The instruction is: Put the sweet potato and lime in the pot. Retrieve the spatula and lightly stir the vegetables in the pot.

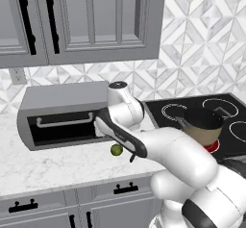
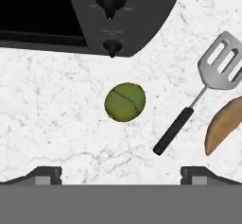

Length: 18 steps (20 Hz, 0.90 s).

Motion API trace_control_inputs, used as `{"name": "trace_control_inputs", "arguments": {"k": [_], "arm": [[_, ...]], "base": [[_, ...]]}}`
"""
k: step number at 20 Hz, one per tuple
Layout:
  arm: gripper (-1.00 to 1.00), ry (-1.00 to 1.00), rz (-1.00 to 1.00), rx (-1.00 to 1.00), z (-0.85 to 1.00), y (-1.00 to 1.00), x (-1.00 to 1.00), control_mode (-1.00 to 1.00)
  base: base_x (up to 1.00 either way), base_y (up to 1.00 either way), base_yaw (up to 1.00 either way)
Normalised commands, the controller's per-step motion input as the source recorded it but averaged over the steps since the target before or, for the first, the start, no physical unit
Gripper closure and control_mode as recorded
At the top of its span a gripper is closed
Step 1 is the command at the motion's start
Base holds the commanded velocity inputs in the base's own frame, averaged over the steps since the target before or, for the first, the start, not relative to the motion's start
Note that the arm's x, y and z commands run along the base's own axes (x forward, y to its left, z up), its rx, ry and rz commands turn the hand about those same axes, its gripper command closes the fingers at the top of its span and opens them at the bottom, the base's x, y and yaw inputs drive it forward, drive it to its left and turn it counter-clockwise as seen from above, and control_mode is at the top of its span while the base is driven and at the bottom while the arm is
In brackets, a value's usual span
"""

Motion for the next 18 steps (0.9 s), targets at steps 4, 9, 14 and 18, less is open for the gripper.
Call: {"name": "trace_control_inputs", "arguments": {"k": [4,9,14,18], "arm": [[-1.0,0.01,0.0,0.0,-0.59,0.18,0.22,-1.0],[-1.0,0.0,-0.02,-0.04,-0.46,0.07,0.25,-1.0],[-1.0,0.0,-0.05,-0.05,-0.33,0.0,0.2,-1.0],[-1.0,0.02,-0.07,-0.01,-0.24,0.0,0.24,-1.0]], "base": [[0.0,0.0,0.0],[0.0,0.0,0.0],[0.0,0.0,0.0],[0.0,0.0,0.0]]}}
